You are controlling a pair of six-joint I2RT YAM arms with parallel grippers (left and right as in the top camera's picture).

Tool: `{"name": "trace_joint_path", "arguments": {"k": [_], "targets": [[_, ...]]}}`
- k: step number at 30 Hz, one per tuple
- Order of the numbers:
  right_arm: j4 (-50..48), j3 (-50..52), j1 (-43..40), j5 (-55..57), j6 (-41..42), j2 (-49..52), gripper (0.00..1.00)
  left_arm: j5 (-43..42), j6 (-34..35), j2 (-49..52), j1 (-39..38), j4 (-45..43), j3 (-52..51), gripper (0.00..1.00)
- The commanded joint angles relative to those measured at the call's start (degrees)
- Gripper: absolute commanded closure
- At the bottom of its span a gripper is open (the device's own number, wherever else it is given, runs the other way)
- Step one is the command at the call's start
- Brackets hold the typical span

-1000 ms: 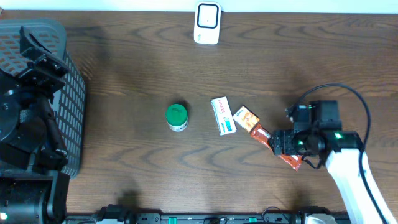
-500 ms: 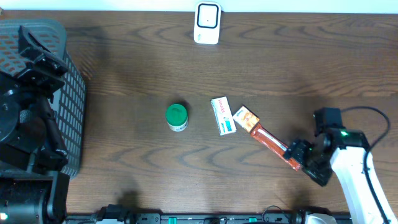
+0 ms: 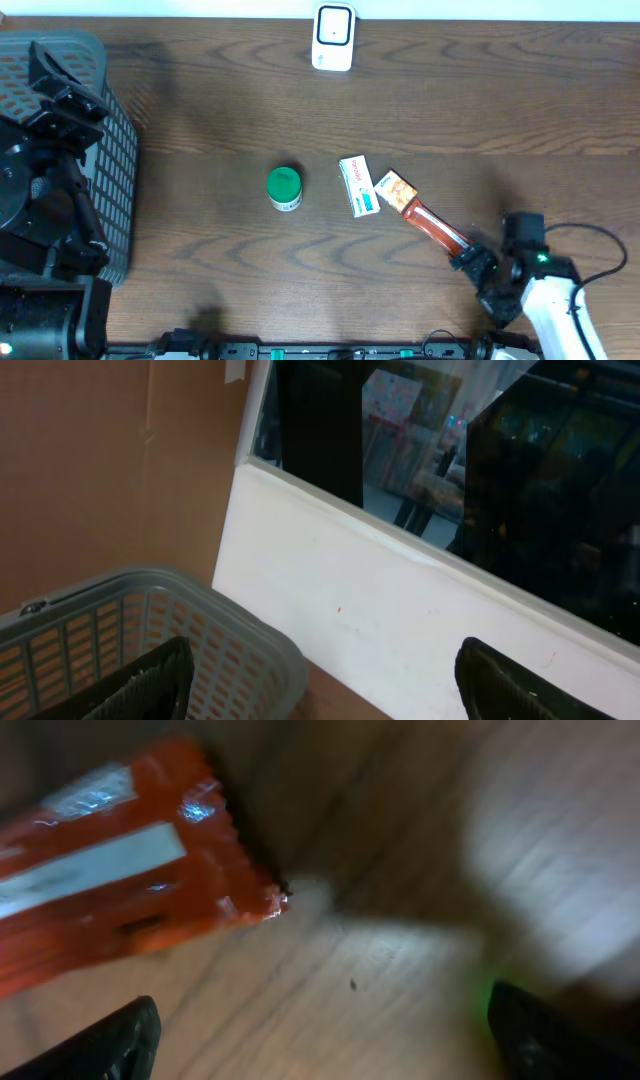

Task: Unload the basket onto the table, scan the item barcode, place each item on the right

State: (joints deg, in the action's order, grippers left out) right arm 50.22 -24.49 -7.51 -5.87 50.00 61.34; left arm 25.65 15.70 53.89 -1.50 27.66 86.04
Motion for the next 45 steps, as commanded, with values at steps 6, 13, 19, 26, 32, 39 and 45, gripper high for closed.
{"name": "trace_joint_path", "arguments": {"k": [6,13,19,26,32,39,45], "targets": [[-6.3,5.6,-0.4,-3.4,8.1,-0.2,0.01,0.3,0.5,-0.2,0.4,-0.2,-0.3,0.16],[-14.9,5.6,-0.4,-1.1,2.1,-0.2,0.01,0.4,0.5,-0.1,0.4,-0.1,-0.3,0.16],[-17.4,7.2,-0.3,-1.0,2.0,0.0,0.01,0.4,0.5,0.0,0.4,0.0,-0.3,0.16],[-30.3,17.5,-0.3,-5.0,2.3,1.7,0.01,0.4,0.5,0.0,0.4,0.0,-0.3,0.16],[-37.8,19.8,-0.3,-10.6,1.4,5.5,0.86,0.4,0.5,0.0,0.4,0.0,-0.3,0.16],[-53.6,19.3,-0.3,-28.7,-8.6,5.4,0.99,0.4,0.5,0.0,0.4,0.0,-0.3,0.16],[-59.6,16.3,-0.3,-39.5,-13.4,3.3,0.91,0.4,0.5,0.0,0.4,0.2,-0.3,0.16]]}}
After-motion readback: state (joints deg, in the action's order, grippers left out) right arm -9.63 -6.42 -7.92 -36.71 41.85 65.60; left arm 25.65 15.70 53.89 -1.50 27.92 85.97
